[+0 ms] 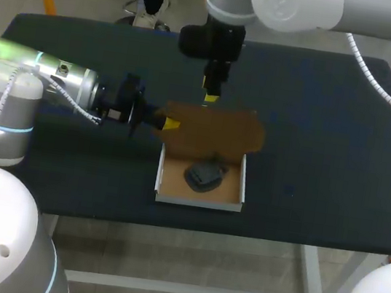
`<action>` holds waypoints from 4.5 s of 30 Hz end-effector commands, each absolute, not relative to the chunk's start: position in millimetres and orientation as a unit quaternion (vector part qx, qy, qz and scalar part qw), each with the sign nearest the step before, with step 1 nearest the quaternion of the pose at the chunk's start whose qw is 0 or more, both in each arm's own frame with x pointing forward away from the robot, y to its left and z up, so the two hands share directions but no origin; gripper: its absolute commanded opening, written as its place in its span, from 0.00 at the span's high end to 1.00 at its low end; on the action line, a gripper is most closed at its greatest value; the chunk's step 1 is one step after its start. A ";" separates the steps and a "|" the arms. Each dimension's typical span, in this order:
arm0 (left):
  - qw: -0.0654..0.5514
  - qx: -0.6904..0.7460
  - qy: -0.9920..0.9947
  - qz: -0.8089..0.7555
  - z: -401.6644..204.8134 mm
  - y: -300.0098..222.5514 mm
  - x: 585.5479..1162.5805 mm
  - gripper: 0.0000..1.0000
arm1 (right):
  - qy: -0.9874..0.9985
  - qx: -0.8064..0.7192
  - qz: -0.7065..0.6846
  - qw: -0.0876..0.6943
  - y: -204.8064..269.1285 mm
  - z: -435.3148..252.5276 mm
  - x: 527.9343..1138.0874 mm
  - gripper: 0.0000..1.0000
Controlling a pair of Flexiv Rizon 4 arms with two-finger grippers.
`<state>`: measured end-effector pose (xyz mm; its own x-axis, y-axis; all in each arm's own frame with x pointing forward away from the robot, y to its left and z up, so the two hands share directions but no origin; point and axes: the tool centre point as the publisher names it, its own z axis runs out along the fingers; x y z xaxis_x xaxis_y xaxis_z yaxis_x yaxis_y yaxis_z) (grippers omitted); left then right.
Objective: Assemble the packaging by folding the flat box into shape, placing the metal phone stand inside, and closing the box properly
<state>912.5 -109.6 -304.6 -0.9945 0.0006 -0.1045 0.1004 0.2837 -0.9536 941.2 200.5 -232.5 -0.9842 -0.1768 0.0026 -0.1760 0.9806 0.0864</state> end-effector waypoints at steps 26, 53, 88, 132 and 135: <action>0.042 0.032 0.800 -0.598 -304.7 -109.1 912.3 1.00 | -0.995 0.089 -0.037 0.026 197.3 -249.5 918.6 0.48; 0.042 0.032 0.800 -0.598 -304.7 -109.1 912.3 1.00 | -0.994 0.095 -0.027 0.054 205.2 -265.4 923.9 0.51; 0.042 0.032 0.800 -0.598 -304.7 -109.1 912.3 1.00 | -0.995 0.011 -0.064 0.073 189.6 -235.7 923.8 0.00; 0.088 0.052 0.790 -0.604 -307.1 -109.4 908.4 1.00 | -0.946 -0.321 -0.032 0.030 155.8 -202.1 939.0 0.00; 0.104 0.062 0.792 -0.599 -308.0 -110.3 905.0 1.00 | -0.936 -0.348 -0.024 0.039 151.8 -205.8 937.1 0.00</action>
